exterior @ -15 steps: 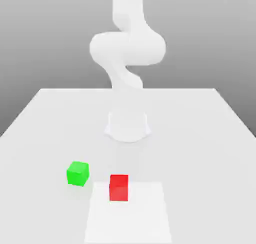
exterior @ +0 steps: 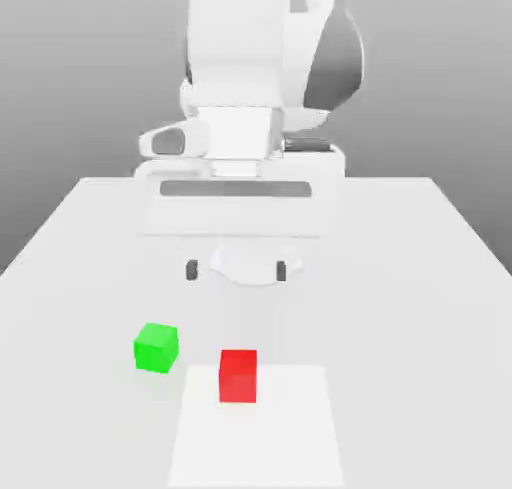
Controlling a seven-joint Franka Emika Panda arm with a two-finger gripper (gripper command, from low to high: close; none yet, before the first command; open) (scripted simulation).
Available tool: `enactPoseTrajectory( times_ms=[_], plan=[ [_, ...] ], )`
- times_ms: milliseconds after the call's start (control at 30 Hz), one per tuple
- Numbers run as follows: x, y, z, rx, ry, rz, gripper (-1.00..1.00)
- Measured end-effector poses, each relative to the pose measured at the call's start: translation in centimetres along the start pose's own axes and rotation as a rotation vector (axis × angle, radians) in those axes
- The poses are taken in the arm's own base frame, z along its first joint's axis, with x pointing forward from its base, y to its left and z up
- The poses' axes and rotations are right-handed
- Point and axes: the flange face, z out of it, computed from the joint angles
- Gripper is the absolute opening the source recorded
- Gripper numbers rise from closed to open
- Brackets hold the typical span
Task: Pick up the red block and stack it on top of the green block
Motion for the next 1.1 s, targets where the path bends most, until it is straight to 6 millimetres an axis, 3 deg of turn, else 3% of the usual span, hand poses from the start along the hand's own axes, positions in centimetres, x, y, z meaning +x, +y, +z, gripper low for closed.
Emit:
enactPoseTrajectory(
  times_ms=[100,300,333,567,800,1100],
  plan=[
    [-2.7,3.1,6.5,-0.081,-0.081,0.002,0.0],
    [-3.9,4.3,12.5,-0.099,-0.099,0.002,0.0],
    [-4.0,4.5,13.1,-0.099,-0.099,0.002,-1.0],
    [-4.0,4.5,13.2,-0.099,-0.099,0.002,-1.0],
    [-3.5,3.9,7.7,-0.099,-0.099,0.002,-1.0],
    [0.4,12.6,3.5,-0.104,-0.098,-0.173,-1.0]
  ],
)
